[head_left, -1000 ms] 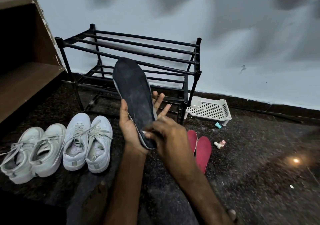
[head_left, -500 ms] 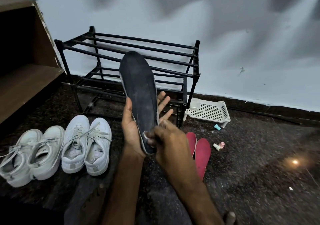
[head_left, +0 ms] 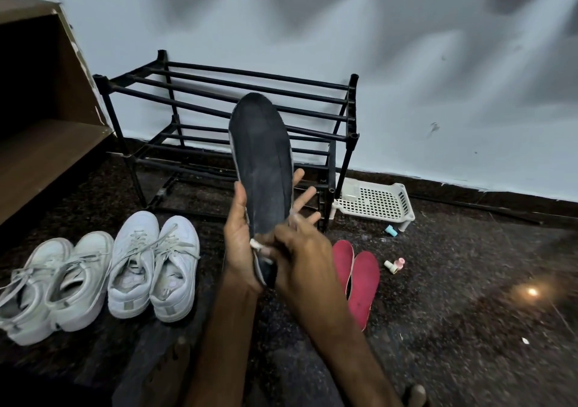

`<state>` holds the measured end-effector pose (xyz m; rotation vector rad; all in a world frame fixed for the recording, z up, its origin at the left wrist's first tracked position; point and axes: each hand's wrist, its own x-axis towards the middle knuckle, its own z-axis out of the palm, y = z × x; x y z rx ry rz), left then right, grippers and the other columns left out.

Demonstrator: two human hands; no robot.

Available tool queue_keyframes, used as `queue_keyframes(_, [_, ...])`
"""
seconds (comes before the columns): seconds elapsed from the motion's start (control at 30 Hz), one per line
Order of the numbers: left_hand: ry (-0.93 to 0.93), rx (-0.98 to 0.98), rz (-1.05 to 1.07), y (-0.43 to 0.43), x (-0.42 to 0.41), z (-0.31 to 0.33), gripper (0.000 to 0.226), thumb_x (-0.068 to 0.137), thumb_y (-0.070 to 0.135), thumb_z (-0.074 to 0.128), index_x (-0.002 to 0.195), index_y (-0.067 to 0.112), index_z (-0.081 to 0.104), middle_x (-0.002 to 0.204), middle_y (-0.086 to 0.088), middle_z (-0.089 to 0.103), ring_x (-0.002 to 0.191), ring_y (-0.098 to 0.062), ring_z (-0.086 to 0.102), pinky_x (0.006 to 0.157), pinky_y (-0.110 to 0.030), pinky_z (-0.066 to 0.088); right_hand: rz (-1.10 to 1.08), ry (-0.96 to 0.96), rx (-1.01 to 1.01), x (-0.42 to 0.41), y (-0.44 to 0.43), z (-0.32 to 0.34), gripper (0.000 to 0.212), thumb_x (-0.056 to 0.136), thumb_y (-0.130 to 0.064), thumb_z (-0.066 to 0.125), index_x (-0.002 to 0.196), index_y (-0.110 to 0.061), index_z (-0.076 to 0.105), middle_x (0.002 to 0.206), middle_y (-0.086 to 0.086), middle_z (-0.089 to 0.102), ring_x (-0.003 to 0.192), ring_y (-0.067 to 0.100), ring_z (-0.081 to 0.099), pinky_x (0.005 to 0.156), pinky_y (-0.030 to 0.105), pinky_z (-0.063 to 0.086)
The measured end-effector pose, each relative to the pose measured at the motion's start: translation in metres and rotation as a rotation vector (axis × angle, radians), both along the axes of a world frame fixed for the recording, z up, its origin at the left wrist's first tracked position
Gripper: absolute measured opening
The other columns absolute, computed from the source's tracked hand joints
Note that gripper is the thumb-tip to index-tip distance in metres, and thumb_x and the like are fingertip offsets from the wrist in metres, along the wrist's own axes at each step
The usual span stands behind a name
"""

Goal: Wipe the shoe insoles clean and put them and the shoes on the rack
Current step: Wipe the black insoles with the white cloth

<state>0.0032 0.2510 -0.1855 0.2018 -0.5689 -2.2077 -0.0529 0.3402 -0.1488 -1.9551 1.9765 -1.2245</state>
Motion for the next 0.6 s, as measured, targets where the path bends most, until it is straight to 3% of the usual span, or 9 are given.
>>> queue_keyframes(0.07, [0.020,0.054,-0.040,0.010,-0.004,0.005,0.070,0.098,0.058,0.036,0.145,0.008,0.044,0.154,-0.013,0.038,0.144,-0.029,0.032,0.121,-0.049,0.019,-0.070,0.056,-0.043,-0.012,-0.020,0.004,0.016,0.082,0.005,0.064,0.087,-0.009,0.069,0.091,0.002,0.056,0.084,0.014,0.054,0.073,0.016,0.044])
queue_keyframes(0.17, [0.011,0.099,-0.023,0.018,-0.008,0.010,0.058,0.097,0.051,0.043,0.129,0.005,0.060,0.133,-0.014,0.059,0.131,-0.023,0.050,0.114,-0.037,0.033,-0.181,0.118,-0.088,-0.032,-0.047,0.014,0.007,0.084,0.000,0.063,0.085,-0.006,0.064,0.090,0.007,0.054,0.088,0.026,0.056,0.076,0.040,0.051])
queue_keyframes(0.3, [-0.002,0.098,-0.019,0.013,-0.009,0.011,0.068,0.097,0.058,0.035,0.140,0.008,0.050,0.134,-0.013,0.059,0.129,-0.027,0.052,0.108,-0.042,0.042,-0.214,0.152,-0.064,-0.016,-0.019,0.001,0.010,0.083,0.000,0.065,0.089,-0.008,0.068,0.097,0.007,0.057,0.090,0.022,0.055,0.077,0.033,0.050])
queue_keyframes(0.4, [-0.048,0.046,0.034,0.006,-0.007,0.000,0.071,0.098,0.062,0.025,0.144,0.012,0.044,0.148,-0.012,0.047,0.137,-0.035,0.043,0.115,-0.053,0.028,-0.122,0.059,-0.047,0.003,0.005,-0.009,0.012,0.082,-0.003,0.067,0.091,-0.009,0.071,0.096,0.004,0.058,0.088,0.016,0.055,0.074,0.028,0.050])
queue_keyframes(0.53, [-0.006,0.107,-0.051,0.015,-0.011,0.006,0.069,0.094,0.057,0.044,0.147,0.013,0.040,0.152,-0.017,0.039,0.143,-0.035,0.031,0.120,-0.053,0.016,-0.157,0.060,-0.123,-0.007,-0.028,0.007,0.013,0.083,0.003,0.063,0.089,-0.007,0.070,0.090,0.005,0.054,0.086,0.019,0.053,0.070,0.029,0.043])
queue_keyframes(0.6, [0.021,0.159,-0.027,0.016,-0.011,0.006,0.067,0.092,0.047,0.059,0.147,0.014,0.040,0.154,-0.014,0.037,0.145,-0.028,0.031,0.121,-0.044,0.018,-0.178,0.120,-0.114,-0.021,-0.051,0.016,0.011,0.084,0.003,0.063,0.089,-0.006,0.067,0.091,0.008,0.054,0.090,0.025,0.055,0.073,0.035,0.047])
